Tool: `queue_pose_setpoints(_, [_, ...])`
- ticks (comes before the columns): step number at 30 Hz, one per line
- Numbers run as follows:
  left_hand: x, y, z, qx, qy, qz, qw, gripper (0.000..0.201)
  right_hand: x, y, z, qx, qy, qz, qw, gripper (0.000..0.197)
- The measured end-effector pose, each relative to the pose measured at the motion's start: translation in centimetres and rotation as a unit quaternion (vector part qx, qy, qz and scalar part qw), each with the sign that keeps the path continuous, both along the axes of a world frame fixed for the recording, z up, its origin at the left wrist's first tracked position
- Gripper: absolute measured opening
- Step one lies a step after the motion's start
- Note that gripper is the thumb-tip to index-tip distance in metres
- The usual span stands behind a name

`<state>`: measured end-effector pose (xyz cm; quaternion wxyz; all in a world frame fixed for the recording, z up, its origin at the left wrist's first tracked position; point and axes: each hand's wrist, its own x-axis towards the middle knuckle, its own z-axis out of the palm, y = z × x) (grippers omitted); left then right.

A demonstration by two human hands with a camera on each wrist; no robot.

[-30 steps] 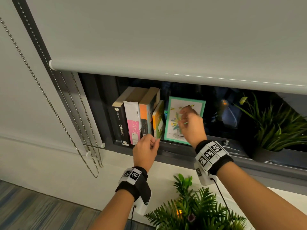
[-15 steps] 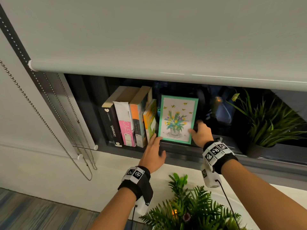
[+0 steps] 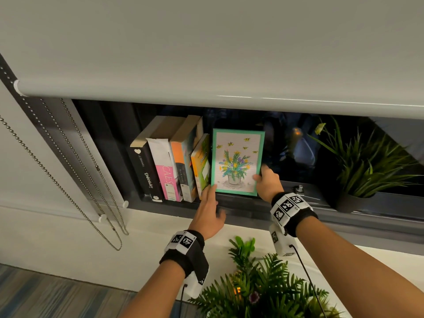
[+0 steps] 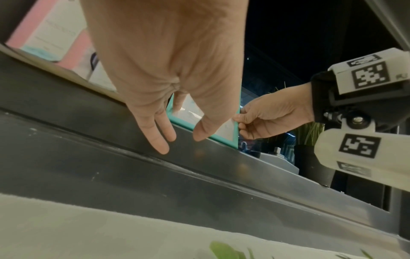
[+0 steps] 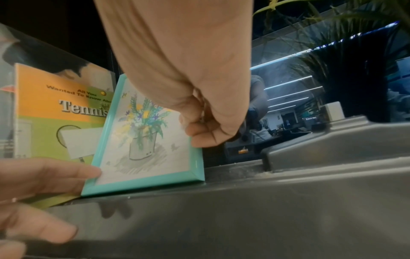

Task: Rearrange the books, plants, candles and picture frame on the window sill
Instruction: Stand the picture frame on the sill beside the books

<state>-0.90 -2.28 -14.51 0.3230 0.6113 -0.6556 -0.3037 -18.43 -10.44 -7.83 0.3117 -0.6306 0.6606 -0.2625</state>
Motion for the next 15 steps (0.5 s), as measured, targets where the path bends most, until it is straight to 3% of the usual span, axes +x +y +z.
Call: queue_pose_setpoints(15, [0.6,2.3,1.3,-0.02,-0.058,0.012,0.998,0.071,-4.8,3.8,1.7,-0.036,0.001,0.029,0.999,0.037])
